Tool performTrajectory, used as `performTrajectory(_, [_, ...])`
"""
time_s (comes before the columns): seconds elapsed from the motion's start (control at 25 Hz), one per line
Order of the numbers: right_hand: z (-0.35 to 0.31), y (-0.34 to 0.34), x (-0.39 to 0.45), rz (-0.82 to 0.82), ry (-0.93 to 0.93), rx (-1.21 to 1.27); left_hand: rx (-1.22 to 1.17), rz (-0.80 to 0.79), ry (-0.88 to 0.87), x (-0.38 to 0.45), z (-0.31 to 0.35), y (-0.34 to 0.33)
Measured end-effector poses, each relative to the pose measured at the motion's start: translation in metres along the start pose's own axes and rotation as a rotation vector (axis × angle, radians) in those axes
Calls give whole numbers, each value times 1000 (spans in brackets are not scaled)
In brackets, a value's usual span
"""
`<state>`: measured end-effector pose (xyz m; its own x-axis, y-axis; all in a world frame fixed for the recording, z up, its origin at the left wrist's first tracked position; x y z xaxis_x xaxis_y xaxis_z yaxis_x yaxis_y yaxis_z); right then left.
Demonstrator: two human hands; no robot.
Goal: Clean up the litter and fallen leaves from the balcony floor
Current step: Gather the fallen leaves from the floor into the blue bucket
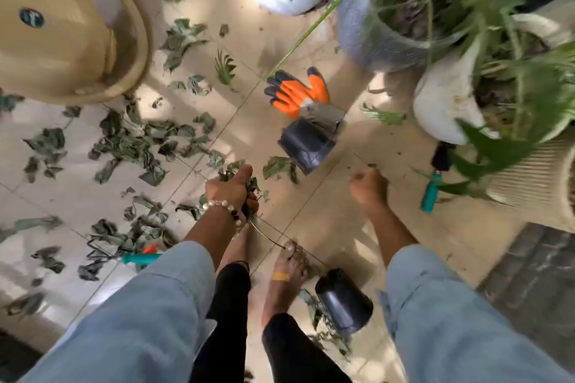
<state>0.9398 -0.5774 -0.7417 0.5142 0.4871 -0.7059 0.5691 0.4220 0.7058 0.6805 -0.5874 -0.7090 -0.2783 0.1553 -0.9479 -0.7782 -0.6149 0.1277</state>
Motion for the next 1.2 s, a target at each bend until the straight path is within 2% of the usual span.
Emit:
performTrajectory(0.04, [9,-5,29,80,-3,-188,-11,-18,2,16,-4,0])
performTrajectory(0.12, [23,-17,75,136,20,-275,-22,-25,-2,45,-13,0])
performTrajectory(0.28, [37,-55,124,47,193,-443,-33,13,29,84,-31,12])
performTrajectory(0.36, [40,-72,133,102,191,-516,-10,35,32,94,-37,17])
performTrajectory(0.44, [36,-82,123,243,268,-739,-15,49,30,99,-42,19])
performTrajectory(0.52, [26,-90,97,274,358,-836,-21,66,32,96,-44,19])
performTrajectory(0.56, [21,-96,84,273,402,-838,-20,70,27,95,-45,18])
performTrajectory(0.64, [6,-113,53,175,489,-619,-19,68,17,90,-45,15])
performTrajectory(0.72, [-16,-135,15,77,721,-455,-41,83,24,86,-41,17])
performTrajectory(0.8, [-36,-156,-15,132,996,-407,-52,89,38,84,-37,21])
performTrajectory(0.88, [-52,-169,-20,214,1110,-514,-56,87,33,84,-35,25])
performTrajectory(0.96, [-67,-174,-15,213,1085,-757,-59,89,26,86,-34,32])
performTrajectory(1.04, [-71,-173,2,135,974,-919,-67,83,33,89,-33,36])
performTrajectory(1.2, [-72,-164,19,48,870,-963,-43,107,19,99,-39,45])
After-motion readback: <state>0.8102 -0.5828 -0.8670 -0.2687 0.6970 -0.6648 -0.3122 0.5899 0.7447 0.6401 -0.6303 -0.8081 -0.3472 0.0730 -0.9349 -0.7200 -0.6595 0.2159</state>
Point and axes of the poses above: each hand's wrist, its own x-axis towards the middle knuckle, its own y-axis out of the back of the hand, z = x × y, the point moved 2 cm from there along x, towards the middle knuckle, and after that the axes turned 10 degrees about -x, right-handed, at the moved point
